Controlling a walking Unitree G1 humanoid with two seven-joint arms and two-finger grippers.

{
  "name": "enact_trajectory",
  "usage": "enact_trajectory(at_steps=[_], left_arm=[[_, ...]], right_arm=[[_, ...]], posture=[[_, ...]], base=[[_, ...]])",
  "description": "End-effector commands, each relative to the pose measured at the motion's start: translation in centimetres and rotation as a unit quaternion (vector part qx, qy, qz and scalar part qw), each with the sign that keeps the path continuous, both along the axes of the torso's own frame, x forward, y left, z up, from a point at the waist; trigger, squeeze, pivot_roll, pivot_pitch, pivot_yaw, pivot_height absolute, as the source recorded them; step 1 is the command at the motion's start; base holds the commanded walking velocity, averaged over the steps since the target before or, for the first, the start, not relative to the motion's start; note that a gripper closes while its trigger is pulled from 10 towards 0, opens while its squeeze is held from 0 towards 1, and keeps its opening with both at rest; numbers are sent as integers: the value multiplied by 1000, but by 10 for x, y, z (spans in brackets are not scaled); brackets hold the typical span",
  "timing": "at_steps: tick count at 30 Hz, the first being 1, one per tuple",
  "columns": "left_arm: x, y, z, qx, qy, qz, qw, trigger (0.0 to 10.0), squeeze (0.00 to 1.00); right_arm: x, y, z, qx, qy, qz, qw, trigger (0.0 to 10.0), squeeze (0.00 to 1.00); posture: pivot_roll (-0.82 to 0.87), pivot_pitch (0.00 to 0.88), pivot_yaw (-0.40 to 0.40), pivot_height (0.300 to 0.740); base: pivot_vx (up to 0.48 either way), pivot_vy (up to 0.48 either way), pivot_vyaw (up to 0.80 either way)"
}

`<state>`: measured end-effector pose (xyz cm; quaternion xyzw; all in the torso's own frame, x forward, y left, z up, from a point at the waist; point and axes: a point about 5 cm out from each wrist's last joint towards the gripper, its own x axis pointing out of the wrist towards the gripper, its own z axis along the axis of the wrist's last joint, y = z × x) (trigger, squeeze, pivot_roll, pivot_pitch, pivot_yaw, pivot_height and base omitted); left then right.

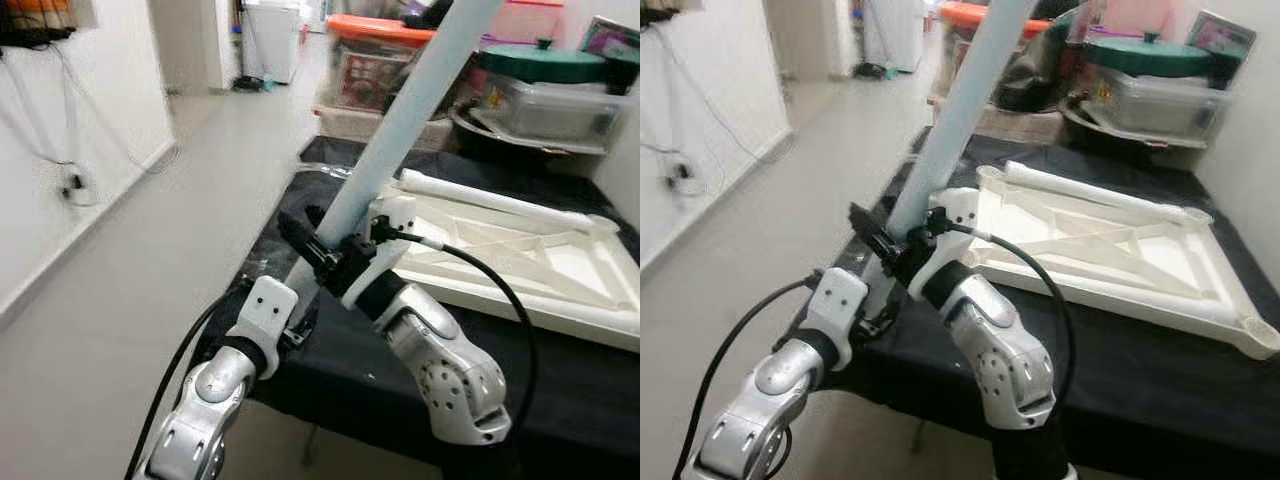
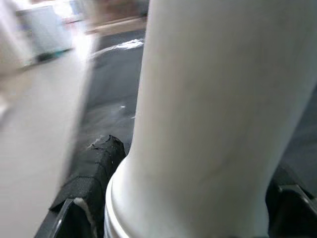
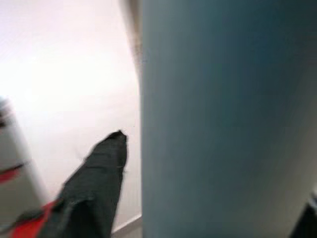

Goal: Building children table

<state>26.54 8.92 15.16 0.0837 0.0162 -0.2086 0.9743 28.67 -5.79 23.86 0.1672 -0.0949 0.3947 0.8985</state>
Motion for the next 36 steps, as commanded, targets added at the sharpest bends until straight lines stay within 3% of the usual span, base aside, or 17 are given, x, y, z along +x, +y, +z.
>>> enact_trajectory(at_steps=[1,2,11,14,23,24,28,29,31,32,35,36], left_arm=[[-1,-2,2,-3,5,-20,1000,10000,0],[-3,1,3,-1,4,-25,1000,10000,0],[-7,13,3,8,9,-37,999,10000,0],[-17,7,1,-8,31,-84,996,10000,0],[-37,1,-3,-47,81,-172,981,10000,0],[-41,1,-4,-53,91,-186,977,10000,0],[-67,3,-10,-102,169,-291,936,10000,0],[-67,3,-10,-102,169,-291,936,10000,0],[-74,8,-12,-109,195,-320,921,10000,0],[-74,8,-12,-109,195,-320,921,10000,0],[-85,16,-15,-105,231,-366,895,10000,0],[-85,16,-15,-105,231,-366,895,10000,0]], right_arm=[[-1,1,0,-1,-2,22,1000,10000,184],[0,-2,1,-2,0,40,999,10000,0],[-3,-17,0,-21,-4,135,991,10000,0],[0,-28,-6,-48,-4,163,986,10000,0],[-3,-36,-8,-74,-3,223,972,10000,0],[-4,-37,-9,-79,-4,232,969,10000,0],[-4,-36,-9,-76,1,272,959,10000,0],[-4,-36,-9,-76,1,272,959,10000,0],[-4,-36,-11,-79,4,287,955,10000,0],[-4,-36,-11,-79,4,287,955,10000,0],[-3,-38,-14,-87,12,314,945,10000,0],[-3,-38,-14,-87,12,314,945,10000,0]], posture=[[101,54,-48,740],[101,54,-46,740],[108,55,-45,740],[114,54,-44,740],[116,59,-40,740],[116,59,-40,740],[121,64,-40,740],[121,64,-40,740],[123,66,-38,740],[123,66,-38,740],[127,68,-36,740],[127,68,-36,740]], base=[[0,0,0],[0,0,0],[0,0,0],[0,0,0],[0,0,0],[0,0,0],[0,0,0],[0,0,0],[0,0,0],[0,0,0],[0,0,0],[0,0,0]])
